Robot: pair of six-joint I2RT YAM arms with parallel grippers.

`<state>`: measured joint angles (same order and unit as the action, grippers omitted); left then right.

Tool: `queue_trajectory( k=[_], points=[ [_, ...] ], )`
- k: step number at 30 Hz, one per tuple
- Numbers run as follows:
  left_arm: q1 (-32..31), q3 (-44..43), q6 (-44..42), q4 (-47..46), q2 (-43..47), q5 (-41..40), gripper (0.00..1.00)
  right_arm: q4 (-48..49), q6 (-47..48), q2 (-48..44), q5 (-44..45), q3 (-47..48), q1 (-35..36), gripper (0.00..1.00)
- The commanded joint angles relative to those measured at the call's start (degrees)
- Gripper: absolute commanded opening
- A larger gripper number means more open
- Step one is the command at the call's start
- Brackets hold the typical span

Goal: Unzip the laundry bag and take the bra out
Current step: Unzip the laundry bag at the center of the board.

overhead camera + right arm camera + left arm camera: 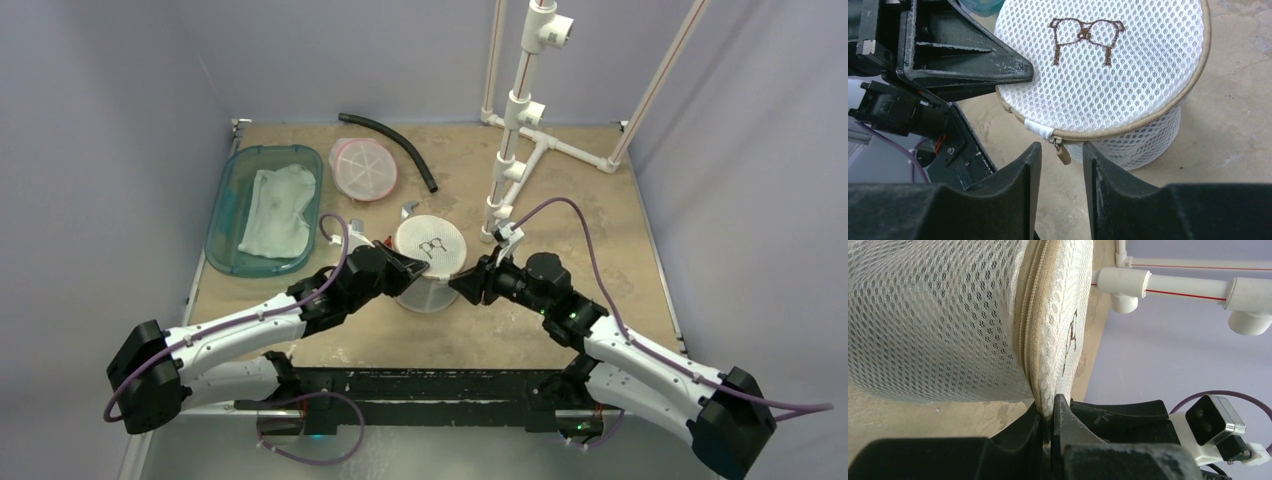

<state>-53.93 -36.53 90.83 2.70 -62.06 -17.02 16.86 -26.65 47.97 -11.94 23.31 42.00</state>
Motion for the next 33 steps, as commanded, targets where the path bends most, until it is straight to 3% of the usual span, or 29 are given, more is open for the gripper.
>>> queue_trajectory(
  k=[1, 9, 15, 19, 23, 26, 33],
  points=[
    [0.4, -0.7, -2.0, -1.8, 1.2, 1.5, 0.00, 4.3, 1.0, 1.9, -2.1, 0.6, 0.2, 0.36],
    [0.5, 0.0, -2.4, -1.9, 3.0, 1.5, 0.00, 5.1, 0.3, 2.9, -2.9, 0.7, 0.6, 0.29],
    [0.5, -0.3, -3.0, -1.7, 3.5, 1.8, 0.00, 4.4, 0.4, 1.6, -2.5, -0.2, 0.7, 0.18],
    [0.5, -0.3, -4.0, -2.8, 3.3, 3.0, 0.00, 4.5, 0.0, 1.1, -2.3, -0.5, 0.8, 0.00],
    [0.5, -0.4, -4.8, -4.1, 3.0, 4.2, 0.00, 3.8, 0.0, -0.1, -1.5, -0.3, 0.7, 0.00],
    [0.4, -1.3, -10.2, -5.0, 3.0, 5.6, 0.00, 2.4, 0.4, -1.4, 0.8, -0.5, 0.8, 0.00],
    [0.5, -9.3, -22.6, 4.1, 1.0, 9.6, 0.00, -0.9, 0.4, -2.8, 6.7, -1.4, 0.8, 0.00]
  ],
)
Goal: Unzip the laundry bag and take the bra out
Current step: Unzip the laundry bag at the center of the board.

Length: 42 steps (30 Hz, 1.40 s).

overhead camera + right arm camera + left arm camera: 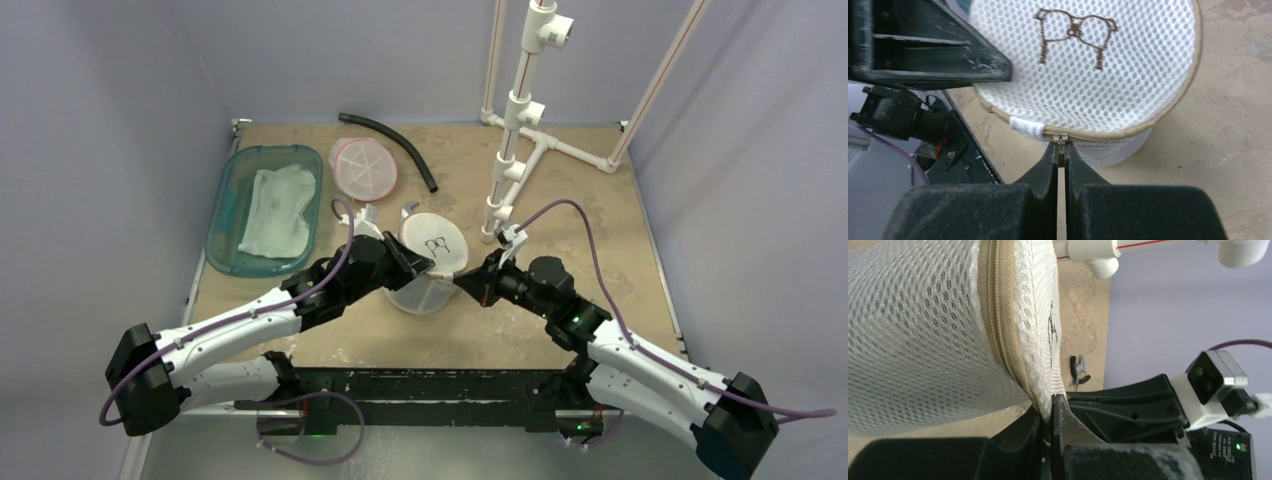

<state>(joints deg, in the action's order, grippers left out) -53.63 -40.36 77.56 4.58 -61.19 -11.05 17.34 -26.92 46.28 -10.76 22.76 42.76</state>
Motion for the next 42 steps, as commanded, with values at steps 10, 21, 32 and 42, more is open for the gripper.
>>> queue_trajectory(
  k=[10, 21, 32, 42],
  points=[
    [3.0, -7.0, -19.0, 6.1, 2.5, 10.6, 0.00, -5.2, -1.6, -4.3, 9.0, -1.8, 0.0, 0.00],
    [3.7, -5.8, -28.5, 4.6, 8.2, 19.0, 0.00, -7.9, -5.7, -4.9, 12.9, -0.9, 0.0, 0.00],
    [3.7, -5.1, -33.8, 7.4, 9.9, 19.7, 0.00, -8.8, -2.2, -8.8, 3.3, 1.3, 0.0, 0.40],
    [3.7, -9.2, -38.4, 9.5, 9.1, 18.3, 0.00, -18.2, -4.4, -14.0, -1.6, 7.8, 0.0, 0.69]
  ],
)
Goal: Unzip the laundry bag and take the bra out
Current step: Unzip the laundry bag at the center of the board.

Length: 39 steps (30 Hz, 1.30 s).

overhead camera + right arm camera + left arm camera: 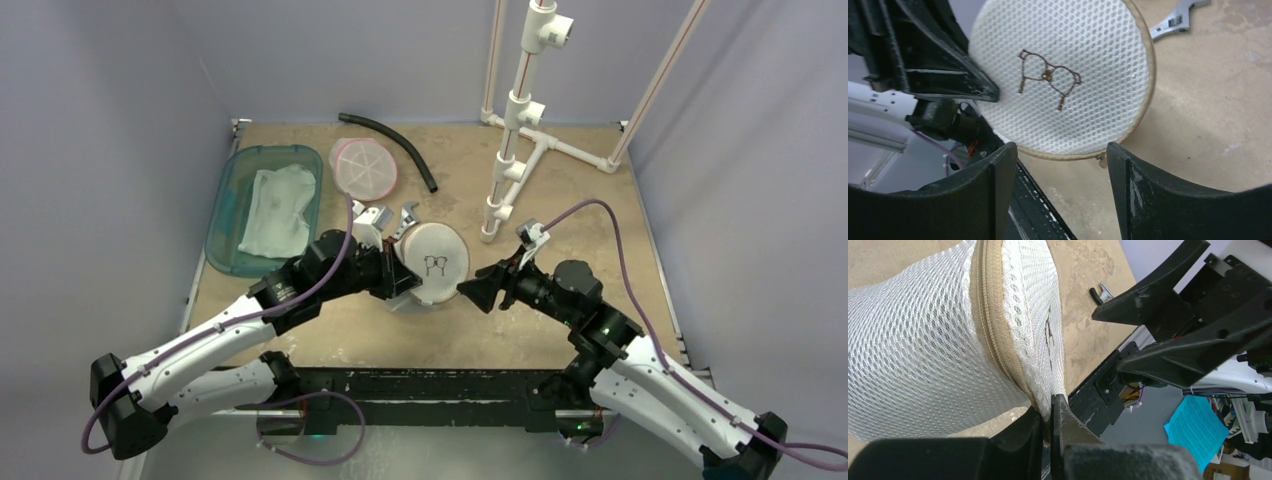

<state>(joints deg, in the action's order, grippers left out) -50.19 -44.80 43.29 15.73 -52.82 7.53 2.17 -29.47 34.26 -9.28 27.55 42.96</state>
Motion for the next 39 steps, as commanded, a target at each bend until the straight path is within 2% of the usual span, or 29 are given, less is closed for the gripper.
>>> queue_trajectory(
  k=[1, 7, 17, 23, 31, 35, 39],
  points=[
    [0.3, -5.0, -4.6, -1.7, 1.2, -0.5, 0.00, -3.1, -2.7, -2.4, -2.7, 2.9, -0.3, 0.71],
    [0.2, -4.3, -6.6, -2.9, 3.8, 1.0, 0.00, 0.3, -7.3, -2.8, -0.2, 1.4, -0.3, 0.71],
    [0.2, -3.0, -8.0, -4.3, 6.7, 8.1, 0.00, 3.0, -7.5, -0.7, 0.5, 3.2, -0.6, 0.69],
    [0.3, -2.6, -8.2, -3.4, 7.9, 9.0, 0.00, 2.8, -7.2, -0.5, 0.1, 3.3, -1.6, 0.62],
    [0.2, -1.9, -8.6, -3.9, 8.3, 9.9, 0.00, 7.5, -8.8, -1.0, -7.0, 0.3, -4.5, 0.32],
    [0.2, -1.3, -8.6, -4.5, 7.6, 10.2, 0.00, 9.3, -9.5, -0.2, -10.2, 0.3, -5.2, 0.21],
    [0.2, -0.5, -8.0, -5.8, 7.0, 10.2, 0.01, 9.5, -9.5, 0.0, -11.7, 0.7, -5.5, 0.02]
  ],
)
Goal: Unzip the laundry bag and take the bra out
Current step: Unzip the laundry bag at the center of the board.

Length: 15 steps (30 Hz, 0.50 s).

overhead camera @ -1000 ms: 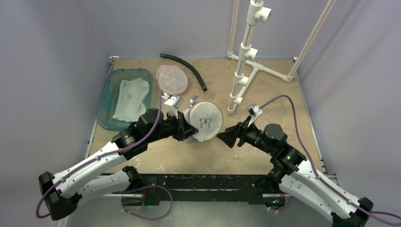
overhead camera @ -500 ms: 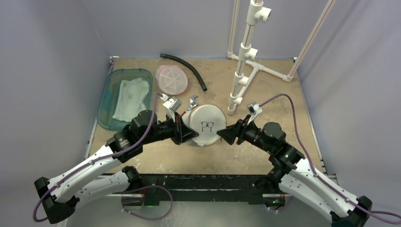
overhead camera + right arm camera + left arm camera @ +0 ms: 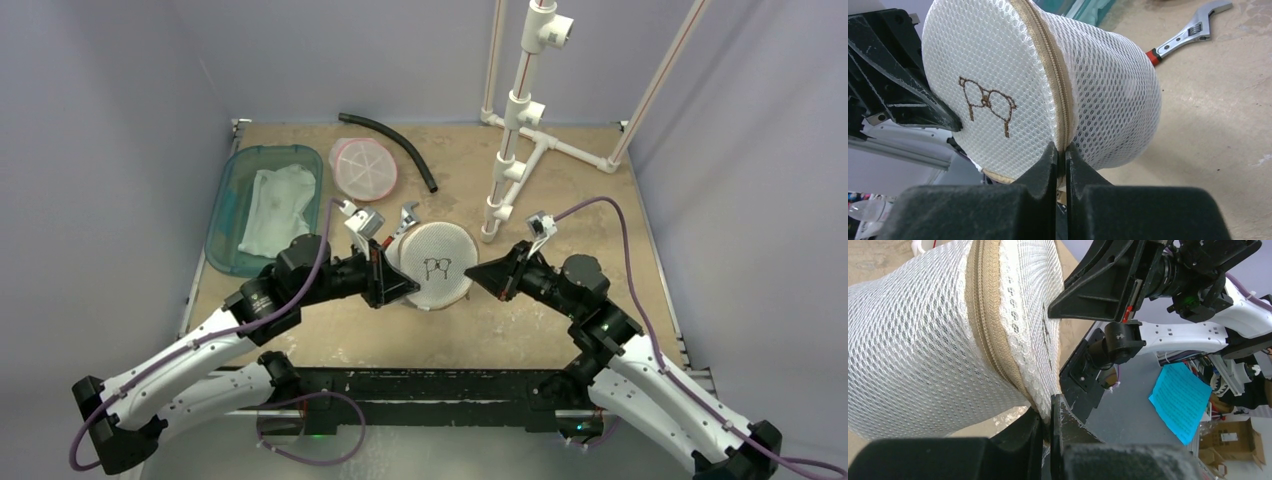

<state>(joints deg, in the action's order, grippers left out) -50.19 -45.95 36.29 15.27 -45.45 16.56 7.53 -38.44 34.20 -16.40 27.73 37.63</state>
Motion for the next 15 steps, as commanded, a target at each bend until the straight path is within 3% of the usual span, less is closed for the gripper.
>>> queue_trajectory(
  k=[1, 3, 4, 8, 11, 15],
  points=[
    [0.3, 1.0, -0.7, -5.5, -0.5, 0.9, 0.12, 3.7, -0.5, 0.0, -4.3, 0.6, -0.3, 0.00],
    [0.3, 2.1, 0.5, -6.9, -0.9, 0.7, 0.41, 2.9, -0.7, -0.3, -2.3, 0.4, -0.4, 0.00],
    [0.3, 2.8, 1.7, -8.1, -1.1, 0.7, 0.51, 2.5, -0.8, -0.4, -1.5, 0.4, -0.4, 0.00],
    [0.3, 5.9, 5.2, -10.7, -0.7, -3.7, 0.67, 0.9, -2.0, 0.5, 2.0, 0.6, -0.6, 0.00],
    [0.2, 9.4, 8.5, -11.2, 1.0, -10.5, 0.93, 0.4, -4.1, 1.1, 6.3, 0.6, -0.8, 0.00],
    [0.2, 18.6, 18.5, -19.6, 6.5, -18.2, 0.96, 3.1, -9.0, 1.0, 11.7, -2.2, -1.0, 0.00]
  ],
)
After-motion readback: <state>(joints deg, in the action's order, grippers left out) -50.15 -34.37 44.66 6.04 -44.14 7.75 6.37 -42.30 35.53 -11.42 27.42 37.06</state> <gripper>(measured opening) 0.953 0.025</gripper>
